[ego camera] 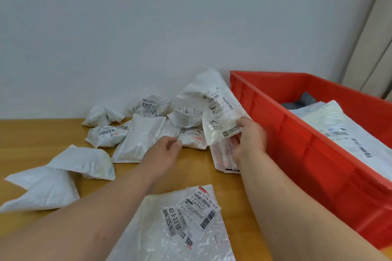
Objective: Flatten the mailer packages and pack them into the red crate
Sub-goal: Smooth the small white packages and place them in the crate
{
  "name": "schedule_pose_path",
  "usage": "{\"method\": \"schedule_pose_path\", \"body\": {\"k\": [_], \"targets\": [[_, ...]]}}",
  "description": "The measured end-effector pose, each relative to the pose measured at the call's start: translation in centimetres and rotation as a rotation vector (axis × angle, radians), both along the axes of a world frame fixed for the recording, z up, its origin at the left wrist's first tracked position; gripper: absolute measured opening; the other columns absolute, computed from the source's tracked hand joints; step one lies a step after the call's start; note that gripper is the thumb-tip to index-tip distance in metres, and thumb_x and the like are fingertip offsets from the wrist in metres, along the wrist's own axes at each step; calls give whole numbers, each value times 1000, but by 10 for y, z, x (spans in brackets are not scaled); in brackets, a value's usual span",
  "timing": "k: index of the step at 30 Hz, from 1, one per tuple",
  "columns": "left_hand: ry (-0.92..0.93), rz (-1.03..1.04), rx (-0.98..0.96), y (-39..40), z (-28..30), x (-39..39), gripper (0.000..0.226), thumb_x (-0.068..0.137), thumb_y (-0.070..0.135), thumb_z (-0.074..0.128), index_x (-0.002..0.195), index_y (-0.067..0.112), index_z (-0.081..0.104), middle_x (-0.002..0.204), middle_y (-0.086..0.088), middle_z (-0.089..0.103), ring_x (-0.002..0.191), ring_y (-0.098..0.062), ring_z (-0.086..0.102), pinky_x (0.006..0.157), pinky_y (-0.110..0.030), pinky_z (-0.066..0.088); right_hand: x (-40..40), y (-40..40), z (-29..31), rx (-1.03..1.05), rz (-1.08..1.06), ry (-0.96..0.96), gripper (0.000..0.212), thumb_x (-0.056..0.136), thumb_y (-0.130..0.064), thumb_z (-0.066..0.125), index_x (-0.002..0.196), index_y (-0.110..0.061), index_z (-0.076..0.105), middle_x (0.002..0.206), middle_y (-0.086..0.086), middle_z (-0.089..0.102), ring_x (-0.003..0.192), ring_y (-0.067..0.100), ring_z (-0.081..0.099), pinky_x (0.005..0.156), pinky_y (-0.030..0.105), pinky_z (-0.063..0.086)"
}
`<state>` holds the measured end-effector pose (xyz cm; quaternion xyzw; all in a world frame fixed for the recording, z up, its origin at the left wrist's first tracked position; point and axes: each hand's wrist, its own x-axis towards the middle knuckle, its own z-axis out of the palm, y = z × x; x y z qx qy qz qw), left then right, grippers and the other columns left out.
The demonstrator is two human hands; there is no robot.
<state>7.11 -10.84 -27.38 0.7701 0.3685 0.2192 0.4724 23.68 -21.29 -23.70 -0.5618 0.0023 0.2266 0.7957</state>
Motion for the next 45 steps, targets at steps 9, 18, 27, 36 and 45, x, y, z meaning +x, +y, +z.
{"method": "schedule_pose_path", "body": {"k": [9,18,27,36,45], "targets": [[-275,130,-433,-21,10,-67,37,91,39,66,117,13,60,113,-9,66,80,-21,67,68,-33,56,-63,-38,-34,-247,349,-96,24,94,7,47,99,-14,57,102,19,63,84,31,62,76,44,49],[-212,234,-317,-33,-9,-108,17,94,27,64,102,12,65,95,-13,70,66,-22,64,59,-30,54,-109,-44,-52,-444,489,-89,63,94,-21,52,146,-42,23,114,15,63,99,34,66,85,52,57],[121,112,-246,-35,-14,-150,47,85,28,76,125,21,54,108,-4,66,79,-20,64,59,-28,53,-124,-49,-55,-785,490,-672,57,102,-18,49,153,-27,24,140,7,48,96,20,60,72,29,50],[594,-136,520,-37,-25,-137,69,95,33,50,155,33,18,161,1,16,147,-23,15,117,-38,25,-147,-51,-72,-1207,510,-1316,35,102,-24,33,129,-23,54,146,0,40,130,25,36,103,41,34],[706,-337,531,-50,-65,-119,57,105,46,14,157,23,6,165,1,-1,151,-20,-1,123,-37,5,-167,-54,-91,-1208,548,-1510,53,99,-39,10,111,-17,57,114,2,63,111,28,52,91,39,38]]}}
